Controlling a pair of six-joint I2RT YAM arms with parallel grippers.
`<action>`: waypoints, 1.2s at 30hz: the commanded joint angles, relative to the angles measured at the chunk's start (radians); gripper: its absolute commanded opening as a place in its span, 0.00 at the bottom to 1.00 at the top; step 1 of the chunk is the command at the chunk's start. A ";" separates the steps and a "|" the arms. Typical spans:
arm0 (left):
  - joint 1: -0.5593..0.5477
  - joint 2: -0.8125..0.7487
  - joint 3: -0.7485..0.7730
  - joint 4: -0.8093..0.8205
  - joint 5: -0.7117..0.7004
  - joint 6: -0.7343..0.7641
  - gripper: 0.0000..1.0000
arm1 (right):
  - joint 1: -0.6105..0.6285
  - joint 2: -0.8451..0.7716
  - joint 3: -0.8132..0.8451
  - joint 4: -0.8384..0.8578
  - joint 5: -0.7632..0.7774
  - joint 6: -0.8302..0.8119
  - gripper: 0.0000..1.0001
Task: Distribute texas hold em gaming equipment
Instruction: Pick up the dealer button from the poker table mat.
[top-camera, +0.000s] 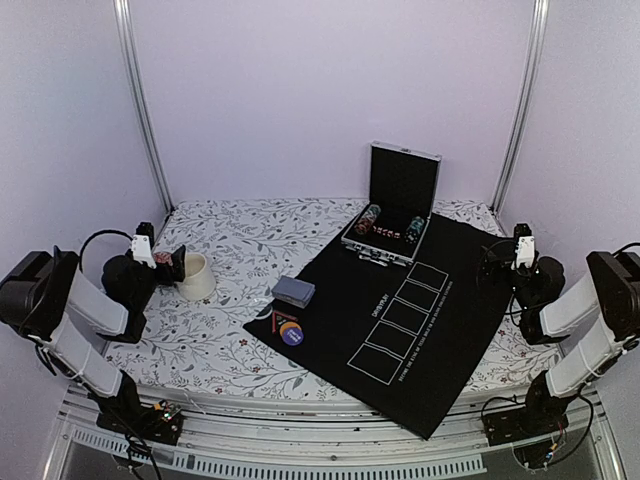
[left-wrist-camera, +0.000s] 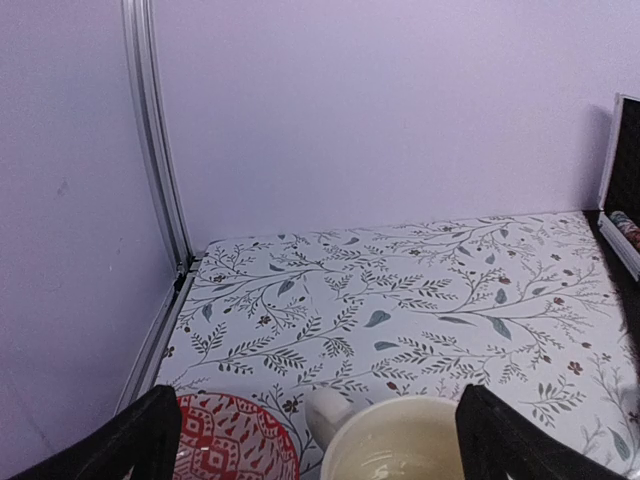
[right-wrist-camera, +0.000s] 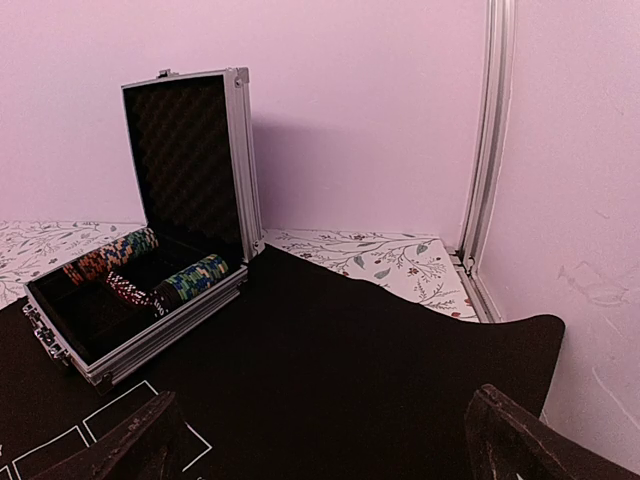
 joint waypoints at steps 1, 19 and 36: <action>-0.001 0.006 0.012 0.003 0.007 0.008 0.98 | 0.000 0.009 0.015 0.013 0.000 0.005 0.99; 0.007 -0.395 0.303 -0.565 -0.276 -0.203 0.98 | 0.000 -0.459 0.312 -0.721 -0.039 0.093 0.99; -0.627 -0.405 0.749 -1.561 0.034 -0.211 0.98 | 0.403 -0.460 0.708 -1.426 -0.153 0.253 0.99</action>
